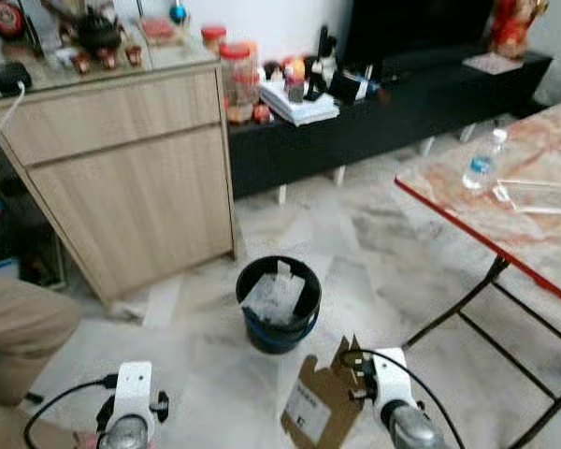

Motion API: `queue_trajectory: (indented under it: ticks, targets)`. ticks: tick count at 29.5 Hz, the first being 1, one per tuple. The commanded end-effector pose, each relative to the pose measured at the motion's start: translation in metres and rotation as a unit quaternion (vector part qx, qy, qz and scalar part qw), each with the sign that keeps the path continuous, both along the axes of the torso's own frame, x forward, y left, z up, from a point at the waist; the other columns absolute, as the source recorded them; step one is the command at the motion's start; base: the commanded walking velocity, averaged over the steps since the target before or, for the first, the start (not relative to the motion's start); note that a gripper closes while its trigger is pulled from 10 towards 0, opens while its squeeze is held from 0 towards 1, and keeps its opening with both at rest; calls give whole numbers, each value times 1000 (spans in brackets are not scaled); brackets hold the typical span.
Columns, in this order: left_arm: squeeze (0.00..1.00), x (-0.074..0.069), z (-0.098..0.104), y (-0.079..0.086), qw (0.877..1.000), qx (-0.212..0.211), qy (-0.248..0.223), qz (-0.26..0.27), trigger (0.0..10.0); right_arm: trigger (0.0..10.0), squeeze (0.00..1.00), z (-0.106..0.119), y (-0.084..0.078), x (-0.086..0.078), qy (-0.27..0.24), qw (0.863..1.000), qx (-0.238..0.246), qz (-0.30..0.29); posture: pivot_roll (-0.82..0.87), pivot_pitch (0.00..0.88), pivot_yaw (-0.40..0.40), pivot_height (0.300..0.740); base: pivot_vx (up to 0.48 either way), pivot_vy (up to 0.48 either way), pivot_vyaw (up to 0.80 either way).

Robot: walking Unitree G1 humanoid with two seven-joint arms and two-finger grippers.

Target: Picking trash to rubbish bin

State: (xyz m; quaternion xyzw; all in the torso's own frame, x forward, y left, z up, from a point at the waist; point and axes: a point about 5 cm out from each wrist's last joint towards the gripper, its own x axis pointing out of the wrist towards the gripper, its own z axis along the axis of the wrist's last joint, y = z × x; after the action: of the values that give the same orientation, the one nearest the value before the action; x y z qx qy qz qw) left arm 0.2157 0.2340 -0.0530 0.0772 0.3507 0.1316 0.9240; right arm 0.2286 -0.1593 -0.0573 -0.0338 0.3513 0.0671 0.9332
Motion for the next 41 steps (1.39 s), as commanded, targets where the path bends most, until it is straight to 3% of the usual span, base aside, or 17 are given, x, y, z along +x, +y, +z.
queue_trajectory:
  ticks: [1, 5, 13, 20, 41]
  targets:
    - [0, -2, 0, 5, 1000, 3, 4, 5, 10000, 10000, 0, 9, 0, 12, -25, 999, -7, 29, 59, 62, -52, 740, 315, 0, 0]
    - [0, 0, 1, 5, 1000, 2, 2, 5, 10000, 10000, 0, 19, -20, 23, -45, 998, -31, 38, 59, 62, -52, 740, 318, 0, 0]
    - [0, 3, 2, 2, 1000, 0, -2, 2, 10000, 10000, 0, 25, -30, 29, -54, 997, -43, 40, 50, 59, -57, 740, 318, 0, 0]
    - [0, 5, 5, 6, 1000, 3, -7, 3, 10000, 10000, 0, 25, -18, 30, -57, 995, -40, 65, 61, 56, -53, 740, 318, 0, 0]
    - [0, 8, 7, 8, 1000, 5, -12, 3, 10000, 10000, 0, 25, -6, 31, -56, 995, -34, 81, 69, 54, -49, 740, 318, 0, 0]
